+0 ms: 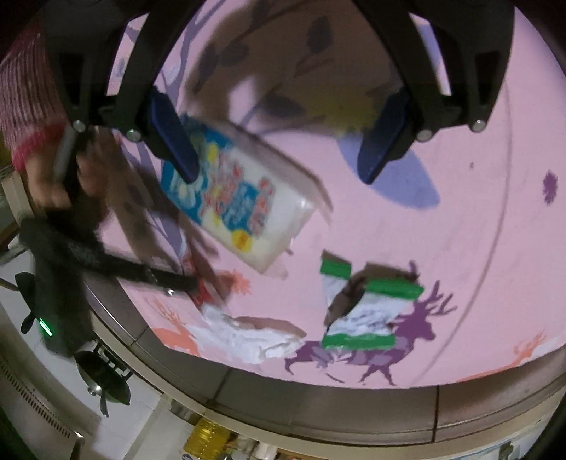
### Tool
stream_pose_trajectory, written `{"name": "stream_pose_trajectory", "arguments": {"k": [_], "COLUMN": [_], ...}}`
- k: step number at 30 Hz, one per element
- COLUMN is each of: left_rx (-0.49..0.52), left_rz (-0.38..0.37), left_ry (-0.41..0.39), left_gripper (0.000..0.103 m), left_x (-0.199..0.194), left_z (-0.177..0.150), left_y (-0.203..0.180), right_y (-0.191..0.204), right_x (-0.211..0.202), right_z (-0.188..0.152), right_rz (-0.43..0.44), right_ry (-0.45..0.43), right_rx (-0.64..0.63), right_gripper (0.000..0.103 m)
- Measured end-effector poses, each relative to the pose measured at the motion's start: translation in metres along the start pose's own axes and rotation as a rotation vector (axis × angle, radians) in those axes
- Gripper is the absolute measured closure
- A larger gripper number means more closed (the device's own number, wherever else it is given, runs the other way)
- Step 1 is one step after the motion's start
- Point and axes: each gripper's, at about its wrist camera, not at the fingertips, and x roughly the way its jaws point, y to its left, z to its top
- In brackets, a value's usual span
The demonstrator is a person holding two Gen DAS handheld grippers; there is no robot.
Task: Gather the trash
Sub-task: 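Grasp the blue-white tissue pack with the left tool while the right tool grasps the red snack wrapper, then lift the tissue pack and red wrapper off the table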
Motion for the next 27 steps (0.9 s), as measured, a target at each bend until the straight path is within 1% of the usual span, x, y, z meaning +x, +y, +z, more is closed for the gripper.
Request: {"name": "stream_pose_trajectory", "arguments": {"k": [3,7,10,12,14,15,18,20,21,22,24,27], "left_rx": [0.014,0.025,0.042,0.068,0.077,0.075,0.043,0.023,0.013,-0.003,-0.036,-0.063], "left_rz": [0.016,0.007,-0.010,-0.007,-0.005,-0.003,-0.009,0.001,0.007,0.012,0.011,-0.007], "left_ry": [-0.013,-0.005,0.005,0.002,0.002,0.003,-0.001,-0.013,-0.015,-0.015,-0.009,-0.006], "left_gripper": [0.015,0.015,0.015,0.015,0.015,0.015,0.015,0.015,0.015,0.015,0.016,0.018], "left_x": [0.005,0.011,0.016,0.016,0.015,0.014,0.006,-0.001,-0.004,-0.007,-0.012,-0.018], "left_z": [0.010,0.016,0.012,0.009,0.007,0.006,0.002,-0.003,-0.006,-0.009,-0.013,-0.017], "left_y": [-0.002,-0.008,-0.019,-0.027,-0.031,-0.031,-0.024,-0.015,-0.011,-0.005,0.006,0.015], "right_y": [0.008,0.017,0.023,0.026,0.023,0.023,0.030,0.038,0.041,0.042,0.048,0.046], "right_x": [-0.018,-0.045,-0.059,-0.073,-0.091,-0.097,-0.103,-0.096,-0.089,-0.085,-0.071,-0.047], "right_z": [-0.030,-0.067,-0.086,-0.097,-0.107,-0.108,-0.104,-0.099,-0.095,-0.094,-0.091,-0.077], "right_rz": [0.048,0.092,0.079,0.039,0.028,0.036,0.073,0.157,0.187,0.195,0.193,0.166], "right_ry": [-0.013,-0.075,-0.108,-0.163,-0.242,-0.264,-0.272,-0.249,-0.229,-0.214,-0.186,-0.181], "right_rx": [0.038,0.109,0.150,0.177,0.233,0.253,0.245,0.253,0.255,0.254,0.249,0.284], "right_gripper": [0.037,0.037,0.037,0.037,0.037,0.037,0.037,0.044,0.049,0.052,0.055,0.055]}}
